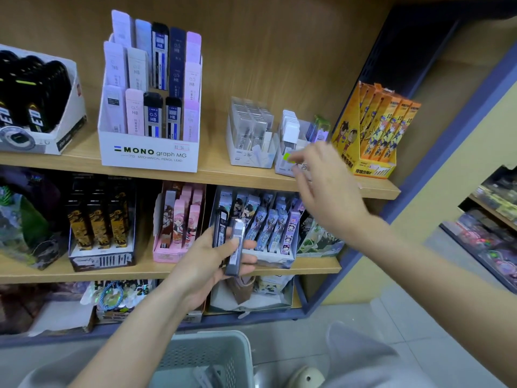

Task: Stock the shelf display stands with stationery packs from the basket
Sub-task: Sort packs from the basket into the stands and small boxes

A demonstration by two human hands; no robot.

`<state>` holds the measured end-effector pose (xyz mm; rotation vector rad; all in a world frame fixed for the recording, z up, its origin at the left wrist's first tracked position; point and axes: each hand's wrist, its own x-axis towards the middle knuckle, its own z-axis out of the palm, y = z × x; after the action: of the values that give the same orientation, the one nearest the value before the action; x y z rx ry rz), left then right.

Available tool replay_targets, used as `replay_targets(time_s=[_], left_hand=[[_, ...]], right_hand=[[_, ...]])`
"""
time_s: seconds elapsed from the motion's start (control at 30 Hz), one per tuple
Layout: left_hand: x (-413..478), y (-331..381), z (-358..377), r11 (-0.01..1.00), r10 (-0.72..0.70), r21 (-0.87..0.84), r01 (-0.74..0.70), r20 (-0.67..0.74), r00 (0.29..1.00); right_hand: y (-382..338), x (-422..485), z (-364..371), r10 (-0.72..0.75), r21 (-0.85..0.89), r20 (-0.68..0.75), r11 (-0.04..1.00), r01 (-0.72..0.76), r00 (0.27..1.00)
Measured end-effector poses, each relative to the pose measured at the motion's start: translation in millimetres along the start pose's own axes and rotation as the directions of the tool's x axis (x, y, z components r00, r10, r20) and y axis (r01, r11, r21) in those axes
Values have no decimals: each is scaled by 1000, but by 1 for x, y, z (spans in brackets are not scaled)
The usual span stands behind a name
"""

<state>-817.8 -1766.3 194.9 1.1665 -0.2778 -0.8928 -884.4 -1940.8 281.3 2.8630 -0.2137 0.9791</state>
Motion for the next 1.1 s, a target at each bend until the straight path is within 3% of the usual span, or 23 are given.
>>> replay_targets(time_s=[0.07, 0.17, 0.33, 0.43, 0.57, 0.73, 0.83, 0.93, 1.0, 1.1], left_hand=[[-1, -1, 1, 998, 29, 54, -28, -17, 999], [-2, -3, 1, 989, 78, 129, -76, -15, 997], [-3, -8, -1, 949, 165, 270, -163, 16, 986], [-3, -8, -1, 944, 150, 292, -153, 32, 988], [-1, -6, -1, 944, 162, 285, -168, 43, 986], [4, -8, -6, 772, 420, 484, -412, 97, 902], [10, -14, -11, 649, 499, 612, -451, 105, 860], [9, -16, -11, 579, 516, 680, -449, 121, 848], [5, -15, -11, 580, 514, 674, -458, 133, 847], [5, -12, -15, 639, 515, 619, -456, 96, 852]], right_hand=[[-17, -17, 7, 18, 138, 192, 989, -45, 981], [-36, -36, 22, 101, 306, 421, 920, -246, 902], [-43, -40, 36, 158, 471, 551, 751, -462, 819], [-42, -38, 34, 150, 577, 565, 630, -519, 811], [-38, -35, 25, 121, 667, 522, 560, -492, 845], [-38, -38, 19, 132, 709, 556, 440, -551, 821], [-43, -43, 19, 154, 690, 602, 392, -608, 783], [-48, -46, 19, 217, 722, 616, 229, -653, 757], [-50, -45, 19, 259, 726, 615, 185, -663, 745], [-52, -42, 15, 286, 721, 594, 224, -655, 752]])
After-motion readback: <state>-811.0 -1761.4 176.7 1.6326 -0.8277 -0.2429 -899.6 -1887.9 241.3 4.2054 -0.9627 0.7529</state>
